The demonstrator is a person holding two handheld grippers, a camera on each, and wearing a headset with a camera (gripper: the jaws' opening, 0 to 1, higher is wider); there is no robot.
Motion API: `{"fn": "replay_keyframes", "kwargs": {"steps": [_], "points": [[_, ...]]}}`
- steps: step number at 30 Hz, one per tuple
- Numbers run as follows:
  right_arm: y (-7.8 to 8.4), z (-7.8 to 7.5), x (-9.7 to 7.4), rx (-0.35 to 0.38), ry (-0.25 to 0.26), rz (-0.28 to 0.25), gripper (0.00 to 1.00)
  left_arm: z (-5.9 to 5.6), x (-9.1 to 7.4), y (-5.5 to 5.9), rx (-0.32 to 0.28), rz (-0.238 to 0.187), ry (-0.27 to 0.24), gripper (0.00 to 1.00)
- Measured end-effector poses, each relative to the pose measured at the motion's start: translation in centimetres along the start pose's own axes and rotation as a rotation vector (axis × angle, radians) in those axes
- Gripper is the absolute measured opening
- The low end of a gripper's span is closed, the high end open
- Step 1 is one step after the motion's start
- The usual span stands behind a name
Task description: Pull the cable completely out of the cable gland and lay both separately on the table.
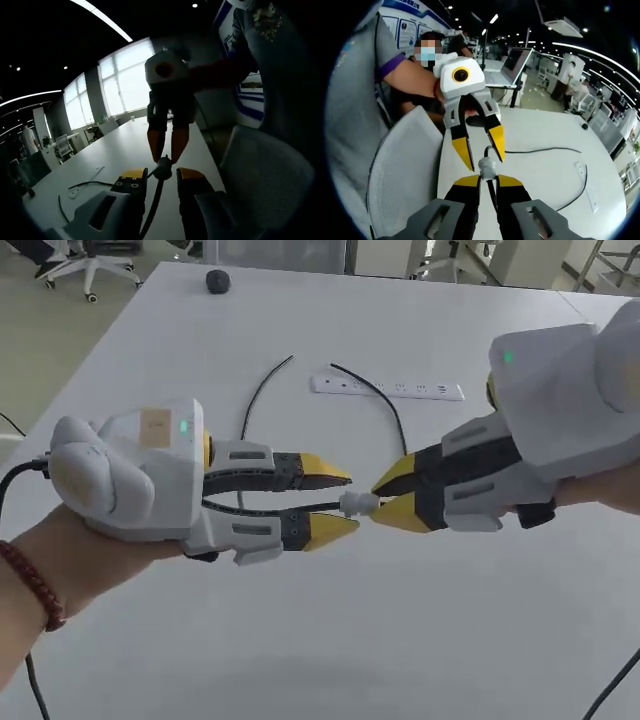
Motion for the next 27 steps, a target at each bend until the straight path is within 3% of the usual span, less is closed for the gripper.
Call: {"fn": "replay_keyframes", "kwargs": {"steps": [7, 12, 21, 27], "points": [[-0.36, 0.02, -0.06, 0.005, -0.008, -0.013, 0.06, -0.22, 0.2, 0.12, 0.026, 0.007, 0.019, 0.23], [-0.41, 0.09, -0.13, 0.006, -0.016, -0.015, 0.06, 0.07, 0.22, -0.12, 0.03, -0.007, 0.007, 0.18], [-0.4, -0.19, -0.28, 0.009, -0.019, -0.024, 0.06, 0.31, 0.42, -0.31, 0.047, -0.001, 0.004, 0.16], [-0.52, -0.43, -0.45, 0.058, -0.041, -0.061, 0.07, 0.47, 0.35, -0.62, 0.07, -0.002, 0.011, 0.16]]}}
Point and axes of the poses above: the centre of the closed fingertips' face, and the gripper's own axes: x roughly forward along the fingers, z roughly to its left, y roughly out of its underside, the point moved 3 cm from there along -x, roughly backward along the fingers, and after that the axes turned 4 degrees about -y, right-handed, at the moved point
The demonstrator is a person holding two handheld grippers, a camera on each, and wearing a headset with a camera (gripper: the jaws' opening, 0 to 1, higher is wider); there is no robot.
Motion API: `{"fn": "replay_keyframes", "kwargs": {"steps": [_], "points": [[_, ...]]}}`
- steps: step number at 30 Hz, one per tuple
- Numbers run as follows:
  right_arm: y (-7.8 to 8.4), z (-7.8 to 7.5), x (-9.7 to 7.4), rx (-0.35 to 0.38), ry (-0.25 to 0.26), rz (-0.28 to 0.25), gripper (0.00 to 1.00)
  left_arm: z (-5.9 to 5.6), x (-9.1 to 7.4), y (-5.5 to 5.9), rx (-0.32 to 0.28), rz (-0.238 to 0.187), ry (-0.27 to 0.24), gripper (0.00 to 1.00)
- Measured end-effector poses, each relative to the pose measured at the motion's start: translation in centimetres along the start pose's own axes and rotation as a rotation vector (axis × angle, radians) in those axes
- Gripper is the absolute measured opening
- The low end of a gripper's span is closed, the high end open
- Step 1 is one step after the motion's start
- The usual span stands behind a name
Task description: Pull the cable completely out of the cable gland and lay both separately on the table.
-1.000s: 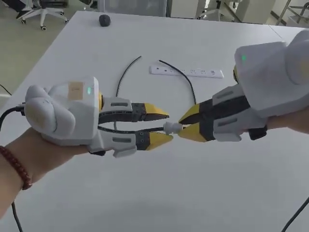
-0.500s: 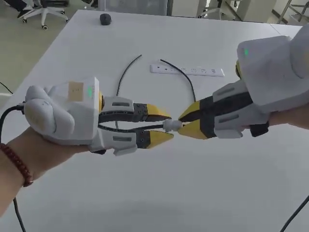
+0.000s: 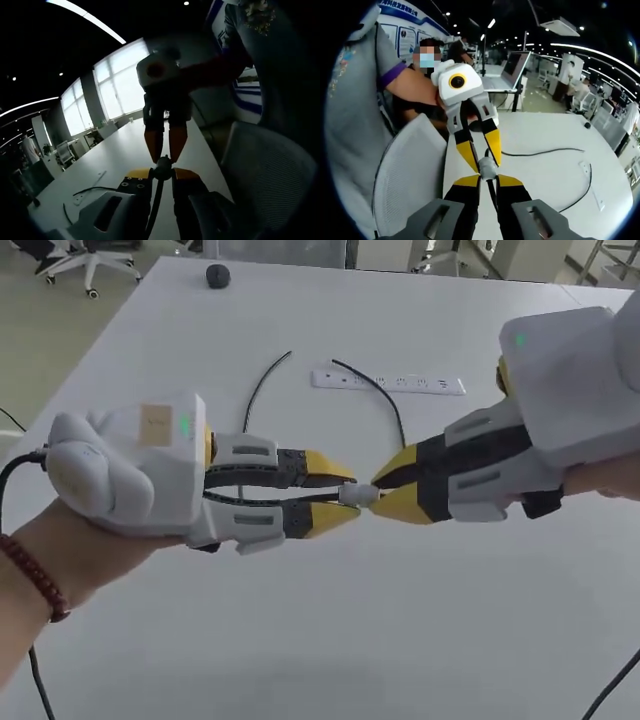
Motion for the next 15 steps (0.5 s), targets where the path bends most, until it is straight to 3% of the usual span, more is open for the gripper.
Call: {"fn": "replay_keyframes", "kwargs": {"steps": [5, 15], "points": [[-0.22, -0.3, -0.11, 0.039, -0.024, -0.027, 0.08, 0.22, -0.13, -0.19, 0.022, -0.001, 0.004, 0.16], [-0.12, -0.58, 0.28, 0.067, -0.071, -0.032, 0.08, 0.06, -0.52, -0.16, 0.035, -0.002, 0.019, 0.16]]}}
Point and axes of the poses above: the centre of the closed fingertips' face, and the gripper's own axes: x roughly forward along the fingers, z roughly to its left, y roughly out of its underside, the point moved 3 cm from there along -x, roughly backward along the fingers, and after that the axes turned 4 degrees about -y, right-handed, at the moved point
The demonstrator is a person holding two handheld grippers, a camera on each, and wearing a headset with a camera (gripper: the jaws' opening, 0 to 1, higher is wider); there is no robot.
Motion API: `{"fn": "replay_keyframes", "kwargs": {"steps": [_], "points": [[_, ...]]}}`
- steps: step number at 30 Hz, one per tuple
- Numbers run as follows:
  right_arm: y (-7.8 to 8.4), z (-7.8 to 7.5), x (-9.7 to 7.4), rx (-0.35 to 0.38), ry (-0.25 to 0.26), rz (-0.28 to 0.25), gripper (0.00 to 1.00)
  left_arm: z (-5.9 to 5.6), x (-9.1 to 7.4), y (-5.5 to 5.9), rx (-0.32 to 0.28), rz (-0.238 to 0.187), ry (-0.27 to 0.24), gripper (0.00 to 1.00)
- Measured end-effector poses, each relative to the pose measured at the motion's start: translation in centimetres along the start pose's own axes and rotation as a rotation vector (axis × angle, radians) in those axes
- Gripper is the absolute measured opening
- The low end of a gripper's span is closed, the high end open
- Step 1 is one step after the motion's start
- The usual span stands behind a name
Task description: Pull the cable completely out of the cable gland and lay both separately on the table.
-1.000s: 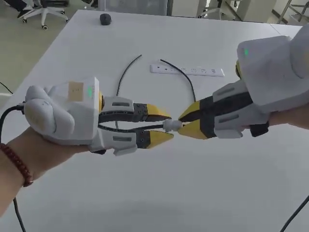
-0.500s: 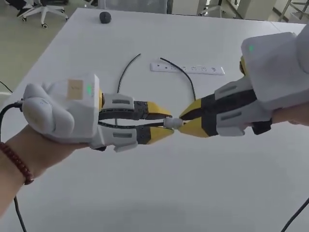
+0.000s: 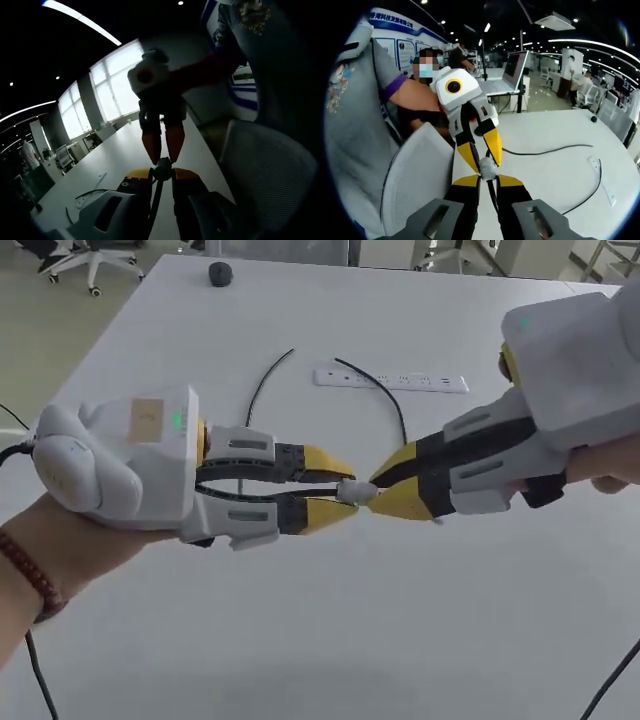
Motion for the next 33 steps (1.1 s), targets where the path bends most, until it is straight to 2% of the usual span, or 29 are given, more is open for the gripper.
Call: {"fn": "replay_keyframes", "kwargs": {"steps": [6, 11, 13, 21, 26, 29, 30, 33], "points": [[0.03, 0.0, 0.13, 0.063, -0.059, -0.02, 0.08, -0.33, -0.22, -0.16, 0.022, -0.003, 0.016, 0.16], [-0.01, 0.16, 0.26, 0.085, -0.09, -0.03, 0.08, -0.48, -0.31, -0.23, 0.027, -0.006, 0.022, 0.16], [0.01, 0.34, 0.29, 0.059, -0.096, -0.021, 0.08, -0.63, -0.32, -0.25, 0.026, -0.007, 0.027, 0.16], [0.16, 0.65, 0.36, 0.048, -0.11, -0.001, 0.07, -1.04, -0.38, -0.23, 0.033, -0.008, 0.037, 0.16], [0.13, 0.65, 0.44, 0.013, -0.095, 0.014, 0.07, -0.96, -0.28, -0.15, 0.031, -0.001, 0.029, 0.16], [0.17, 0.64, 0.54, -0.012, -0.08, 0.024, 0.06, -0.75, -0.18, 0.06, 0.008, 0.01, 0.023, 0.16], [0.13, 0.45, 0.57, -0.045, -0.058, 0.032, 0.06, -0.53, -0.14, 0.24, -0.019, 0.02, 0.009, 0.16], [0.0, 0.25, 0.63, -0.122, -0.02, 0.057, 0.05, -0.24, -0.06, 0.68, -0.039, 0.052, -0.004, 0.16]]}}
Point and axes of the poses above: the centre of the closed fingertips' face, and the gripper's own axes: x roughly forward along the fingers, z roughly to its left, y roughly out of its underside, the point moved 3 cm from there along -x, roughly backward along the fingers, and after that the axes turned 4 degrees about -y, right-handed, at the moved point
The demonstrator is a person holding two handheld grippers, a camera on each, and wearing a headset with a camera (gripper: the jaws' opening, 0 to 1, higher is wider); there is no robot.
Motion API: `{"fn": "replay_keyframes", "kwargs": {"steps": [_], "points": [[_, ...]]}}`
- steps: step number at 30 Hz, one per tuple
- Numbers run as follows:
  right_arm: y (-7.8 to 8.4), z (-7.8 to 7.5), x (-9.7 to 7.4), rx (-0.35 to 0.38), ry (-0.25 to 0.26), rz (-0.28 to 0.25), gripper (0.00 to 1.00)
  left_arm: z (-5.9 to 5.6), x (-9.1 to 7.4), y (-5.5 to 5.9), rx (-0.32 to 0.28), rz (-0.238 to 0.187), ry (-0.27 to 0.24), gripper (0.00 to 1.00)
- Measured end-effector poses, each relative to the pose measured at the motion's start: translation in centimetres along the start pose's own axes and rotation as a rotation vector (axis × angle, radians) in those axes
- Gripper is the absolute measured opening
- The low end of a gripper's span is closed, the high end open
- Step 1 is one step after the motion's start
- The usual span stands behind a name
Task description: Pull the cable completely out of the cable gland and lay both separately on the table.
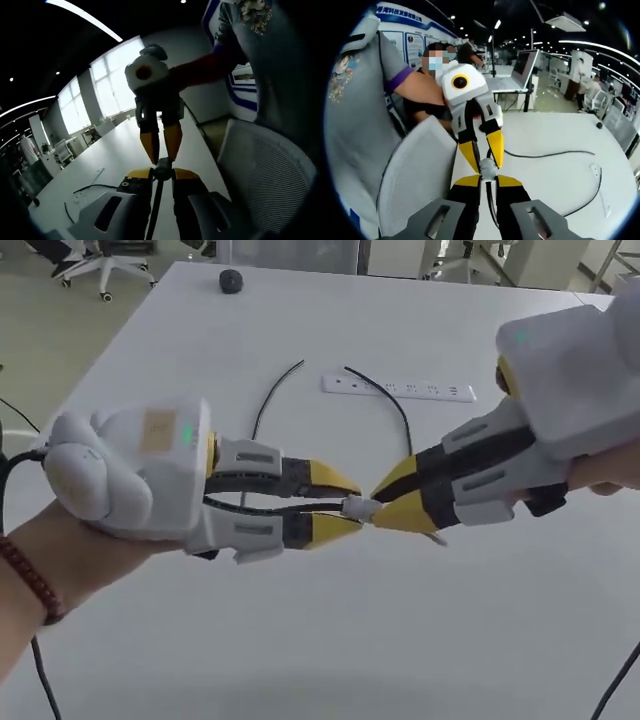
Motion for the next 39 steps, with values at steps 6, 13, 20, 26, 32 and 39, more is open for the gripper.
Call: {"fn": "replay_keyframes", "kwargs": {"steps": [6, 13, 20, 26, 32, 39], "points": [[-0.1, 0.2, 0.4, -0.041, 0.024, 0.029, 0.05, 0.3, 0.1, 0.3, -0.036, 0.011, -0.007, 0.16], [-0.4, 0.6, 0.3, 0.027, -0.022, -0.005, 0.08, -0.2, -0.3, -0.1, -0.019, -0.025, 0.01, 0.16], [-0.8, 1.0, 0.4, 0.064, -0.058, -0.038, 0.09, -0.5, -0.4, -0.8, -0.005, -0.06, 0.017, 0.16], [-0.8, 1.0, 0.2, 0.039, -0.052, -0.028, 0.08, -0.5, -0.3, -0.8, -0.014, -0.058, 0.016, 0.16], [-0.5, 0.9, 0.3, -0.001, -0.035, -0.003, 0.07, -0.4, -0.1, -0.6, -0.044, -0.041, 0.013, 0.15], [-0.3, 0.4, 0.5, -0.14, 0.026, 0.056, 0.07, 0.2, 0.2, 0.0, -0.131, -0.007, -0.004, 0.16]]}}
Point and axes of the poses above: the centre of the closed fingertips' face, and the gripper's own axes: x roughly forward along the fingers, z roughly to its left, y roughly out of its underside, the point moved 3 cm from there along -x, roughly backward along the fingers, and after that the axes turned 4 degrees about -y, right-handed, at the moved point
